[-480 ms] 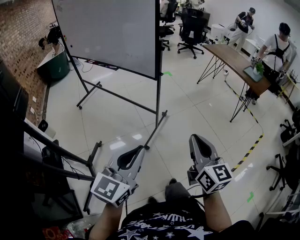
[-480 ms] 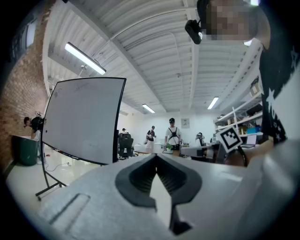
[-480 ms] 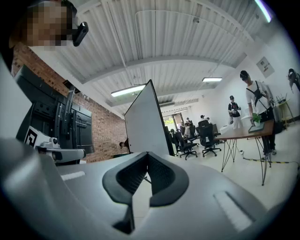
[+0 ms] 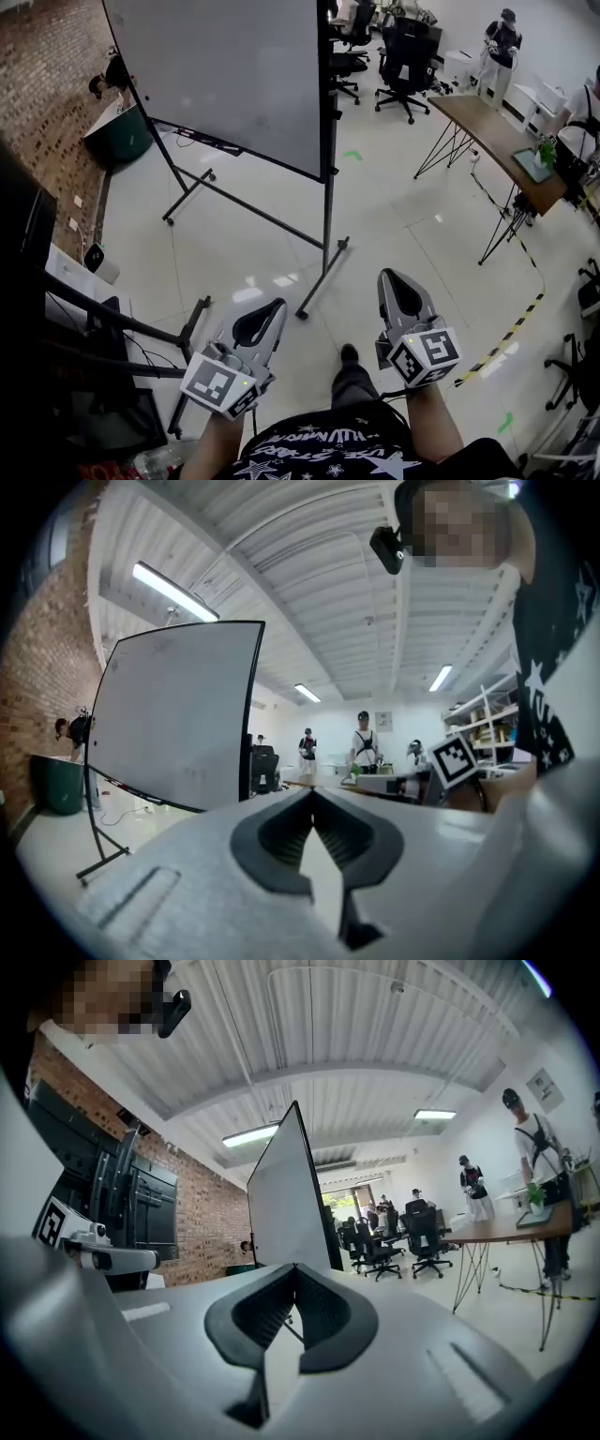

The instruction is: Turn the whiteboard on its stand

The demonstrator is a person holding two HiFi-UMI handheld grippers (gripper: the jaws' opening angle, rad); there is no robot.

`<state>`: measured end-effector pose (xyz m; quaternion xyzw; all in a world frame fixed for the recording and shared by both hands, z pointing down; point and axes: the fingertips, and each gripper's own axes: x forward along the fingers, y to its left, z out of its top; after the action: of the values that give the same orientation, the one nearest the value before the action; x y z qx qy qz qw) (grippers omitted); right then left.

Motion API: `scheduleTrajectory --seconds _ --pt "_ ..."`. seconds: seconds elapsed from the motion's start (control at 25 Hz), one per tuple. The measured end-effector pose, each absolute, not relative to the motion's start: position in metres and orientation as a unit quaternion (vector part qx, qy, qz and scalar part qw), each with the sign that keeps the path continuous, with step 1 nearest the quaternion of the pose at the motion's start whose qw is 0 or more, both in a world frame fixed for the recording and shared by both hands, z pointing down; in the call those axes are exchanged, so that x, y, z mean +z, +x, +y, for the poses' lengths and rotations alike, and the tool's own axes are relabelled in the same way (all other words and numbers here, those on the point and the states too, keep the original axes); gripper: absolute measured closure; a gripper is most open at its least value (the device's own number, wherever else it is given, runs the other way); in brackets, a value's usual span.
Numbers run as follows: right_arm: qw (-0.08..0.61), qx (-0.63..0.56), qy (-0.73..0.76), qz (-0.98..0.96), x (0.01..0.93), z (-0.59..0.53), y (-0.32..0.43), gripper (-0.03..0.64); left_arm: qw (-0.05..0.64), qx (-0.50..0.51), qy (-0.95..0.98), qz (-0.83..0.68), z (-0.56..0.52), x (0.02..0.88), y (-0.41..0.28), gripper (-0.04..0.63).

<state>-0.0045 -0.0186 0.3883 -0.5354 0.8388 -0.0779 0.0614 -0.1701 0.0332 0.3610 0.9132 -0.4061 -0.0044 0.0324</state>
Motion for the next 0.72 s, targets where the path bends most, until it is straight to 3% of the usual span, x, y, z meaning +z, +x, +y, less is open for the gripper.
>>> scheduleTrajectory --seconds 0.72 --pt "0.055 -0.067 -0.424 0.901 0.378 -0.179 0.029 0.609 0.022 0.011 0.866 -0.5 -0.117 0.359 -0.134 0.591"
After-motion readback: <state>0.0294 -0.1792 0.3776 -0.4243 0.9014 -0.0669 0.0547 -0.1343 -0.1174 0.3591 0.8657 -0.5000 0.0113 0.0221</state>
